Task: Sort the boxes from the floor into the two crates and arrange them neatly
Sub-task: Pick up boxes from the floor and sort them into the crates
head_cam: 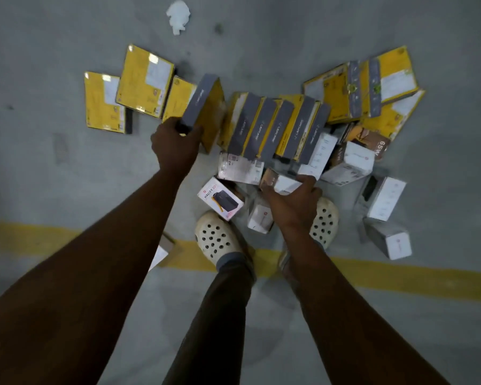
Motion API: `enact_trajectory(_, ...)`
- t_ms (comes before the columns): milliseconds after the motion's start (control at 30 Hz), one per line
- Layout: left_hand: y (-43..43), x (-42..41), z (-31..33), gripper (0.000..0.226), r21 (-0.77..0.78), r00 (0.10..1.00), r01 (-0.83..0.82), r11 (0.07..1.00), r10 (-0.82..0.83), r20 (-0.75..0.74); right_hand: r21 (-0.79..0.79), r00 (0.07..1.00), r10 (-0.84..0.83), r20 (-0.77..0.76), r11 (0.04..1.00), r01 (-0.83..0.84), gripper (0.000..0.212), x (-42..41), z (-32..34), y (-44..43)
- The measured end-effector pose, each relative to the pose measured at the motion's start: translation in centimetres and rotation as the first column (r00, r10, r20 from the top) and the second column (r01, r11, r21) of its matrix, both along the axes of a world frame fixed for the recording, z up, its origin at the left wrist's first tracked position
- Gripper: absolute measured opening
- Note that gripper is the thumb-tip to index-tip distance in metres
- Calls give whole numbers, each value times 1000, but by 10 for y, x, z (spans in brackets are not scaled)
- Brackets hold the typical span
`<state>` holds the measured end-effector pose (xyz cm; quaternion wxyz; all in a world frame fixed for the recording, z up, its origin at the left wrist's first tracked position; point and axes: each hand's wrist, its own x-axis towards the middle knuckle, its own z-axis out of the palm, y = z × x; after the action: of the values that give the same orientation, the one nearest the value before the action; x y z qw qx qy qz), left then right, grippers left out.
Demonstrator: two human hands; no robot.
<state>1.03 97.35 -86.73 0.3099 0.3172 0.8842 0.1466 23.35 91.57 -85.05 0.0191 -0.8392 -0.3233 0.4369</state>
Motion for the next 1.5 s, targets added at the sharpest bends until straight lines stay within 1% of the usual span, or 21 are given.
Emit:
enact_trajectory(100, -7, -6, 67, 35, 26, 965, -205, 978, 198, 172, 69, 996, -64, -57, 995, 67, 66, -5, 68, 6)
enact_trajectory(167, -16, -13, 132, 24, 42, 875, -383, 923, 348, 337, 113, 979, -118, -165, 984, 137, 65, -16, 131, 12)
enact_trajectory(267, -30, -18, 230, 21, 24, 681, -608, 794, 506, 529, 118, 923, -211, -321, 958, 260, 65, -37, 224, 23)
enact_trajectory(367, -51, -28, 330, 12, -47, 421, -805, 592, 625, 657, 128, 853, -259, -453, 928, 350, 56, -58, 317, 30)
enact_trajectory(467, -80, -39, 418, 9, -141, 121, -921, 364, 609, 784, 81, 769, -284, -573, 914, 398, 53, -76, 396, 36)
enact_trajectory(500, -94, -41, 444, 10, -162, 57, -934, 318, 580, 813, 49, 749, -274, -603, 925, 378, 58, -81, 420, 36)
enact_trajectory(600, -132, -42, 504, 15, -176, -21, -953, 247, 525, 851, 17, 686, -200, -699, 955, 295, 71, -98, 483, 33)
enact_trajectory(633, -148, -39, 522, 13, -178, -34, -956, 232, 518, 855, -3, 644, -200, -738, 956, 294, 82, -104, 504, 29)
enact_trajectory(700, -178, -30, 557, 8, -125, 4, -969, 214, 520, 854, -28, 603, -171, -779, 971, 239, 93, -111, 538, 18)
enact_trajectory(733, -191, -23, 569, 8, -47, 79, -975, 216, 537, 840, -28, 603, -125, -788, 985, 168, 91, -111, 547, 12)
enact_trajectory(800, -223, -5, 598, 15, 201, 324, -944, 261, 619, 716, -131, 506, -147, -850, 989, 68, 77, -116, 586, 0)
enact_trajectory(867, -256, 15, 630, 21, 441, 573, -810, 388, 687, 448, -113, 493, -103, -864, 994, 10, 60, -115, 601, -10)
enact_trajectory(900, -271, 24, 643, 24, 524, 660, -718, 459, 689, 301, -39, 511, -22, -859, 999, -24, 55, -112, 608, -17)
enact_trajectory(933, -290, 36, 658, 26, 601, 705, -621, 503, 694, 148, 63, 536, 89, -839, 996, -66, 52, -109, 622, -29)
enact_trajectory(967, -309, 48, 670, 28, 658, 714, -526, 539, 700, -3, 96, 548, 121, -828, 993, -74, 47, -109, 632, -43)
enact_trajectory(1067, -359, 85, 703, 29, 736, 625, -281, 616, 699, -347, 144, 512, 215, -831, 974, -176, 42, -110, 653, -83)
enact_trajectory(1133, -392, 113, 724, 25, 735, 512, -221, 641, 718, -472, 166, 463, 275, -842, 951, -262, 46, -115, 673, -114)
enact_trajectory(1200, -426, 136, 736, 25, 724, 377, -204, 659, 735, -563, 239, 401, 382, -833, 901, -362, 42, -122, 691, -144)
enact_trajectory(1233, -440, 147, 741, 27, 716, 325, -199, 669, 734, -596, 277, 366, 430, -825, 873, -401, 42, -125, 699, -158)
enact_trajectory(1333, -481, 180, 757, 29, 712, 121, -260, 652, 754, -646, 405, 175, 571, -802, 736, -543, 44, -132, 720, -212)
enact_trajectory(1500, -548, 215, 767, 26, 751, -107, -410, 518, 790, -603, 522, -83, 636, -767, 545, -656, 49, -135, 738, -303)
